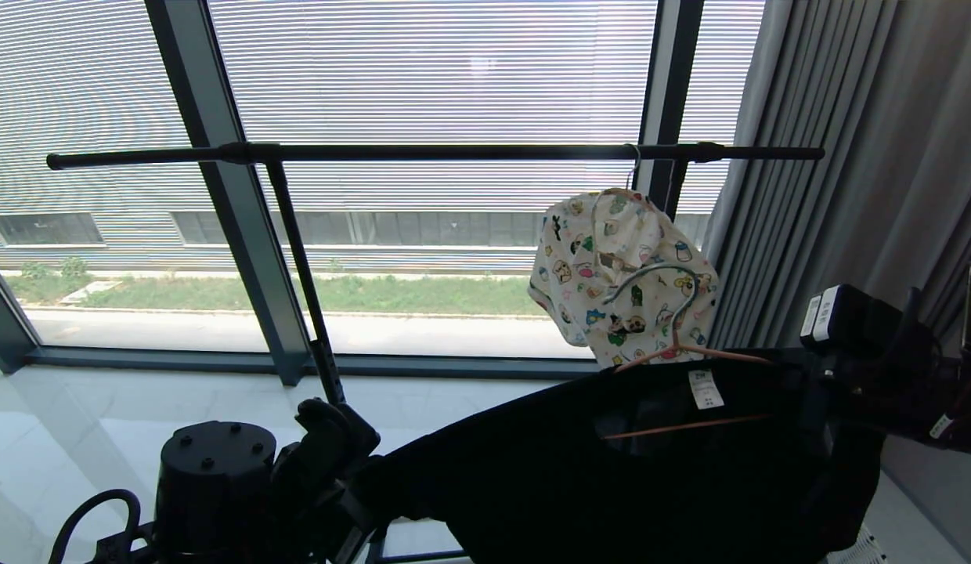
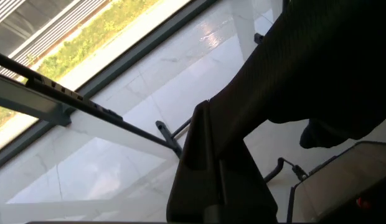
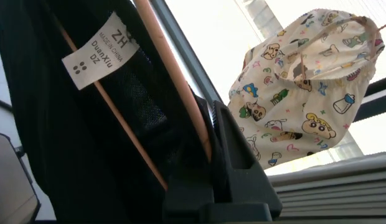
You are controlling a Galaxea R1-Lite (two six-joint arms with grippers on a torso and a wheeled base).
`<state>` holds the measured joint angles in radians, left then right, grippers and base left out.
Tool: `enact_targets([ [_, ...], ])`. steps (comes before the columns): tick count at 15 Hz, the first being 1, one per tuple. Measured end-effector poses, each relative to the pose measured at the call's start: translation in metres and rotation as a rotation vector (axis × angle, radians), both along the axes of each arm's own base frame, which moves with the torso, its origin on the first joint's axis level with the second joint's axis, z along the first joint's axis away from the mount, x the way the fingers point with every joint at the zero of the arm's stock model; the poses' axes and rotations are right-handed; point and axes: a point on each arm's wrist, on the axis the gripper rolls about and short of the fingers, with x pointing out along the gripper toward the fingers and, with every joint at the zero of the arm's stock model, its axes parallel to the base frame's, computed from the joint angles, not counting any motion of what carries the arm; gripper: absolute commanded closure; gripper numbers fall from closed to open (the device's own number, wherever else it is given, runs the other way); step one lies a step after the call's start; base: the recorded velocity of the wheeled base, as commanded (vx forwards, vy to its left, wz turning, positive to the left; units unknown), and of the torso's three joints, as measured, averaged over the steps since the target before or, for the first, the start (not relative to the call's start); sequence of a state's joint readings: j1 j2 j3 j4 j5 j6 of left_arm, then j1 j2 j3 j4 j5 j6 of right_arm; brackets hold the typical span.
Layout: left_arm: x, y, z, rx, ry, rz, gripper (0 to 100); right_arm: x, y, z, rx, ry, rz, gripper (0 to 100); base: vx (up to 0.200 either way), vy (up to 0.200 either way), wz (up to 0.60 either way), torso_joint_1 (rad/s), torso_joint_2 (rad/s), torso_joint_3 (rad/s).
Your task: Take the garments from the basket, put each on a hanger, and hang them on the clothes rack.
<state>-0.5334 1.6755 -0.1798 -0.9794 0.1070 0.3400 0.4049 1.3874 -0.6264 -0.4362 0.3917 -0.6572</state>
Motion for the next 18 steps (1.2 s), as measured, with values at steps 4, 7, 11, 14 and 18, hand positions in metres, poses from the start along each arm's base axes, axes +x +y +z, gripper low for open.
enact_targets([
  [4, 0.001, 0.000, 0.001, 0.014, -0.014, -0.008, 0, 0.001, -0.001, -0.001, -0.001, 0.003, -0.010, 100, 0.000, 0.000, 0.00, 0.000, 0.00, 0.000],
  [7, 0.003, -0.001, 0.009, -0.015, -0.086, 0.030, 0, 0.002, -0.002, -0.001, 0.003, 0.025, -0.085, 100, 0.000, 0.000, 0.00, 0.000, 0.00, 0.000],
  [11, 0.009, 0.002, 0.022, -0.021, -0.228, 0.196, 0, 0.001, -0.005, -0.010, -0.066, 0.208, -0.325, 100, 0.000, 0.000, 0.00, 0.000, 0.00, 0.000],
  [14, 0.011, 0.006, 0.025, -0.006, -0.265, 0.269, 0, 0.012, 0.014, -0.001, 0.063, 0.346, -0.478, 100, 0.000, 0.000, 0.00, 0.000, 0.00, 0.000],
  [18, 0.014, 0.016, 0.024, 0.045, -0.275, 0.359, 0, 0.045, 0.055, 0.013, 0.223, 0.395, -0.614, 100, 0.000, 0.000, 0.00, 0.000, 0.00, 0.000],
])
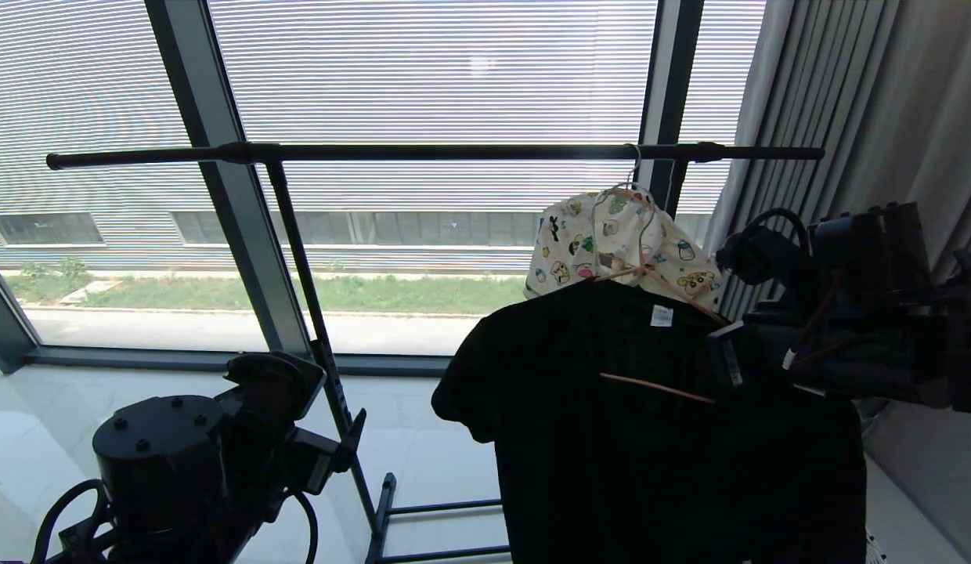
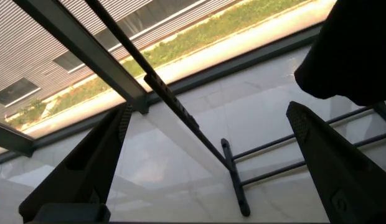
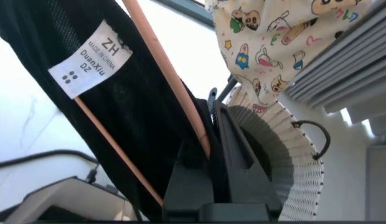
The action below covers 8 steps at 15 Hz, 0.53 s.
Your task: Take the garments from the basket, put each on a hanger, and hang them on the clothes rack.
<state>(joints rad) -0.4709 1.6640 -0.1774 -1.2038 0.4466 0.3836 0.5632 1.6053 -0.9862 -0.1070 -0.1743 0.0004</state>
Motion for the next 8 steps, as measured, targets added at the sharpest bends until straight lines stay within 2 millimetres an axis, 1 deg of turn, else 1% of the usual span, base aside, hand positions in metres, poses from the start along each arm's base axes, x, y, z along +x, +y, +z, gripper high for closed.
enact_targets([
  [3, 0.001, 0.003, 0.000, 0.005, 0.000, 0.015, 0, 0.023, 0.017, 0.008, -0.012, -0.002, -0.075, 100, 0.000, 0.000, 0.00, 0.000, 0.00, 0.000],
  [7, 0.001, 0.003, 0.000, 0.005, 0.001, 0.016, 0, 0.042, 0.028, 0.021, 0.003, 0.003, -0.203, 100, 0.000, 0.000, 0.00, 0.000, 0.00, 0.000],
  [8, 0.001, 0.003, 0.000, 0.006, 0.001, 0.017, 0, 0.044, 0.030, 0.020, -0.005, 0.009, -0.217, 100, 0.000, 0.200, 0.00, 0.002, 0.00, 0.007],
])
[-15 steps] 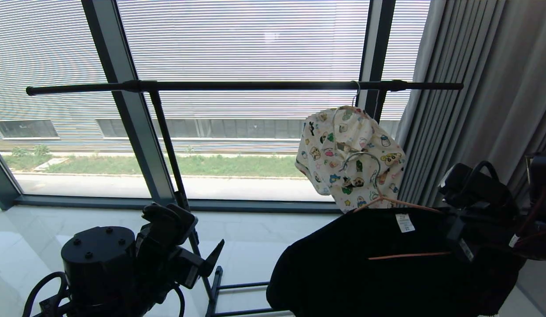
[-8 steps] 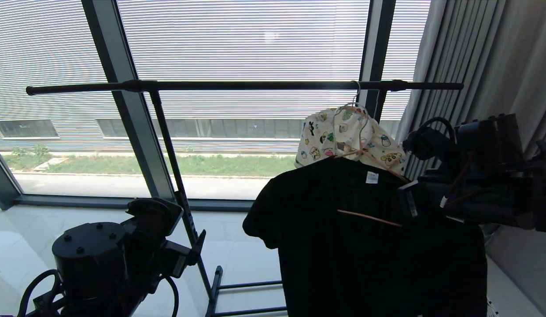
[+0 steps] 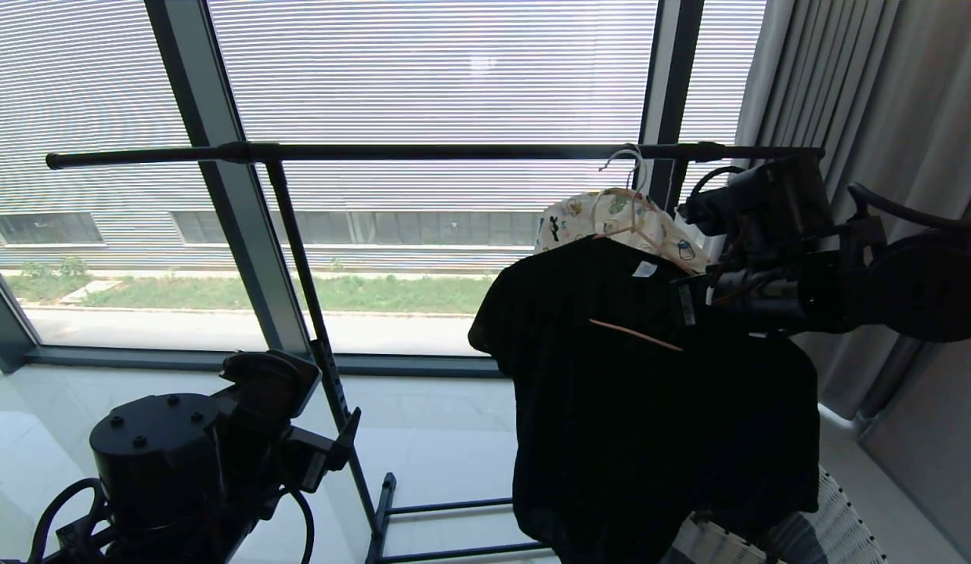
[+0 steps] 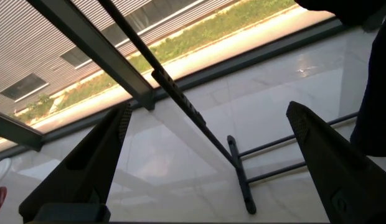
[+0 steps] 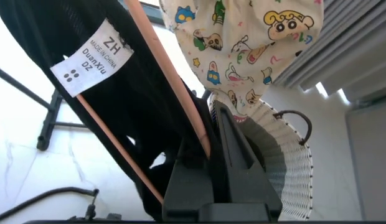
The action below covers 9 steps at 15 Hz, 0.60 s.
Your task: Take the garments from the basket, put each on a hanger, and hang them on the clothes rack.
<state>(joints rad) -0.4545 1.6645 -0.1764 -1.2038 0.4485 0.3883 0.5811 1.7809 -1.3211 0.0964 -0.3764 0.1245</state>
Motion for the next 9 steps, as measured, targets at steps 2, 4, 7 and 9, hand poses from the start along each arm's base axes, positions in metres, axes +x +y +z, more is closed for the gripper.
enact_targets([
  [2, 0.0000, 0.0002, 0.0001, 0.002, -0.002, 0.011, 0, 0.0001, 0.0032, -0.0024, -0.022, 0.009, -0.018, 100, 0.000, 0.200, 0.00, 0.000, 0.00, 0.005],
  [4, 0.0001, 0.0004, -0.0001, 0.003, -0.001, 0.013, 0, 0.0006, 0.0049, -0.0039, -0.035, 0.007, -0.030, 100, 0.000, 0.200, 0.00, 0.010, 0.01, -0.007],
  [7, 0.0001, 0.0003, 0.0000, 0.003, -0.002, 0.012, 0, 0.0020, 0.0045, -0.0048, -0.055, -0.005, -0.068, 100, 0.000, 0.133, 0.00, -0.006, 0.00, 0.002],
  [9, 0.0002, 0.0003, -0.0003, 0.004, 0.000, 0.013, 0, 0.0050, 0.0000, -0.0052, -0.086, -0.023, -0.132, 100, 0.000, 0.000, 0.00, 0.000, 0.00, 0.000],
])
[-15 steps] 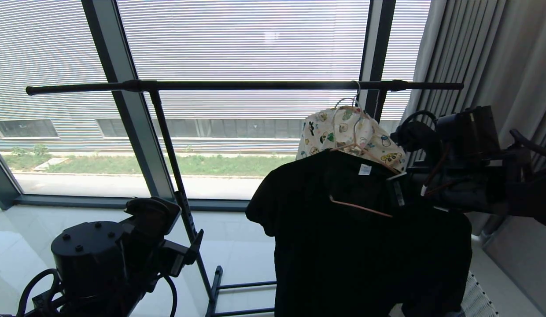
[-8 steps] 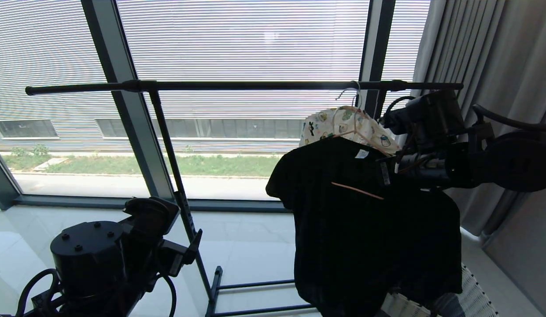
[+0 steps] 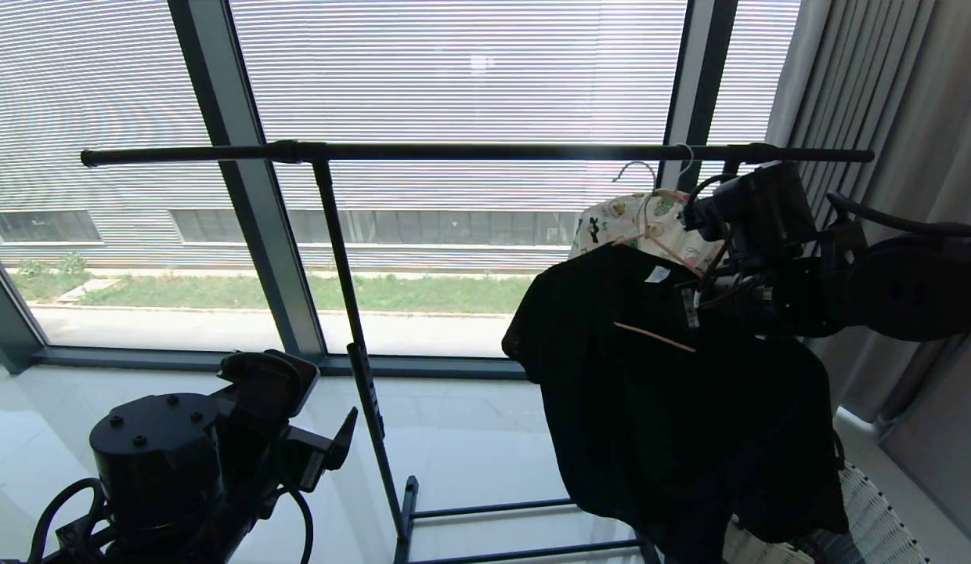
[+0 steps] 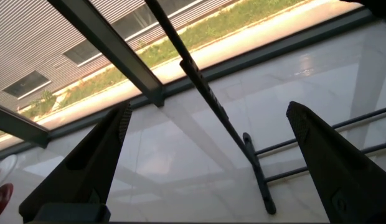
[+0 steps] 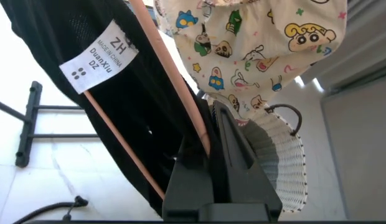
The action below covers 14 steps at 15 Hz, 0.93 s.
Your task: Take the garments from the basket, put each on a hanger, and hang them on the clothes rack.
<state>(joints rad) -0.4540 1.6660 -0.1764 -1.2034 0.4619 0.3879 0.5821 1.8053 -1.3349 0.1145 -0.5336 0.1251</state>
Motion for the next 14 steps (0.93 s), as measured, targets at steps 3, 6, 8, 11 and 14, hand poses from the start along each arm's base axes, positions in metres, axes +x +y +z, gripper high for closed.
enact_targets([
  [3, 0.000, -0.002, -0.001, 0.003, 0.003, -0.009, 0, 0.007, -0.009, 0.001, -0.011, -0.021, -0.058, 100, 0.200, 0.000, 0.00, -0.001, 0.00, 0.004],
  [6, 0.000, -0.002, -0.001, 0.004, 0.006, -0.010, 0, 0.011, -0.008, 0.013, 0.018, -0.068, -0.063, 100, 0.200, 0.000, 0.00, 0.002, 0.00, 0.007],
  [8, 0.000, -0.003, -0.001, 0.002, 0.004, -0.013, 0, 0.015, -0.008, 0.021, 0.031, -0.095, -0.074, 100, 0.200, 0.000, 0.00, 0.002, 0.00, 0.007],
  [11, 0.000, -0.003, -0.001, 0.001, 0.003, -0.012, 0, 0.018, -0.006, 0.029, 0.029, -0.123, -0.073, 100, 0.200, 0.000, 0.00, 0.001, 0.00, 0.002],
  [14, 0.000, -0.003, -0.001, 0.001, 0.002, -0.013, 0, 0.019, -0.005, 0.030, 0.023, -0.128, -0.070, 100, 0.133, 0.000, 0.00, 0.002, 0.00, 0.003],
])
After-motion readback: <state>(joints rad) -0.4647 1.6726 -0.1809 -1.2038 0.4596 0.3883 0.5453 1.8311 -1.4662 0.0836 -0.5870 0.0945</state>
